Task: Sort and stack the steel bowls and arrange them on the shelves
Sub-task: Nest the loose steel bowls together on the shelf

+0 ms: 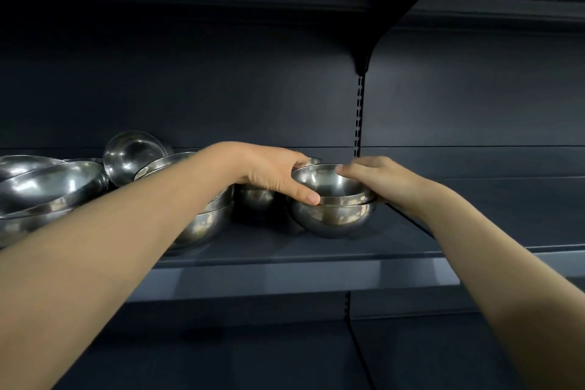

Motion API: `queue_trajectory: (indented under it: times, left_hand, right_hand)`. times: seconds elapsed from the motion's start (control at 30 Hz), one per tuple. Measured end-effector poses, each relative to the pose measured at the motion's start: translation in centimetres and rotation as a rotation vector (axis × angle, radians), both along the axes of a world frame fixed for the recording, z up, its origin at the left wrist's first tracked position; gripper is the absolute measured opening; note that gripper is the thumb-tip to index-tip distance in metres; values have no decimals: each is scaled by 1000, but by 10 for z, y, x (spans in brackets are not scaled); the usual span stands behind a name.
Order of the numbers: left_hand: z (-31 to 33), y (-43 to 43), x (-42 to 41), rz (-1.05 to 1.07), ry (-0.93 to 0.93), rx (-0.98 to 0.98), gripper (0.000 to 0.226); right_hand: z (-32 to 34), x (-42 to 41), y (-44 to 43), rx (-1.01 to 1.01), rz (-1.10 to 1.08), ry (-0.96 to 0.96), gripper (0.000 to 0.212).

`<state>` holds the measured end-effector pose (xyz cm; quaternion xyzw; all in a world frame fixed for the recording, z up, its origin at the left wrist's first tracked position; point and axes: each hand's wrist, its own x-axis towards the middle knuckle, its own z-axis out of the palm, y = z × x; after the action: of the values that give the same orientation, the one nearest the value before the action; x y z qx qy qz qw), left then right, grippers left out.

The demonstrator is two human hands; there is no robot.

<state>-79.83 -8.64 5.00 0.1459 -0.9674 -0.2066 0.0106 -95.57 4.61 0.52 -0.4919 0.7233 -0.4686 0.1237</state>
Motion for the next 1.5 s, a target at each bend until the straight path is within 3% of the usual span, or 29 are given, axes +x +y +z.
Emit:
queue_trajectory:
  times: [0.07, 0.2, 0.33, 0.43, 0.57, 0.67, 0.87, 1.07, 1.2, 1.33, 1.5]
  left_hand:
    - [1, 0, 0, -9, -5, 5, 61]
    - [2, -3, -2, 20, 5, -5, 76]
    - [1, -6, -2, 40, 0, -1, 99]
    - [4, -7, -3, 60, -19, -3, 94]
    - [5, -4, -2, 59, -15, -1, 90]
    - [3, -5, -1, 50, -19, 0, 100]
    - [1, -4, 0, 58, -7, -5, 87]
    - [3, -1, 2, 51, -12, -13, 81]
    - [8, 5, 5, 65, -53, -2, 81]
    - [18, 10, 21, 110, 89, -43, 100]
    - [28, 9, 64, 180, 263, -163, 57]
  right_hand:
    - [-1, 0, -1, 4, -13, -10, 65]
    - [1, 1, 5, 48, 25, -41, 58]
    - [4, -2, 15, 118, 147, -66, 94]
    - [3, -4, 21, 142, 216, -83, 134]
    - [-2, -5, 20, 103, 234, -93, 141]
    - [-5, -7, 19, 86, 249, -85, 140]
    - [-3, -5, 19, 78, 229, -103, 131]
    - [1, -1, 20, 95, 195, -143, 108]
    - [3, 0, 26, 125, 124, -102, 122]
    - [17, 6, 40, 65, 49, -97, 58]
    - [35, 16, 48, 27, -132, 109, 48]
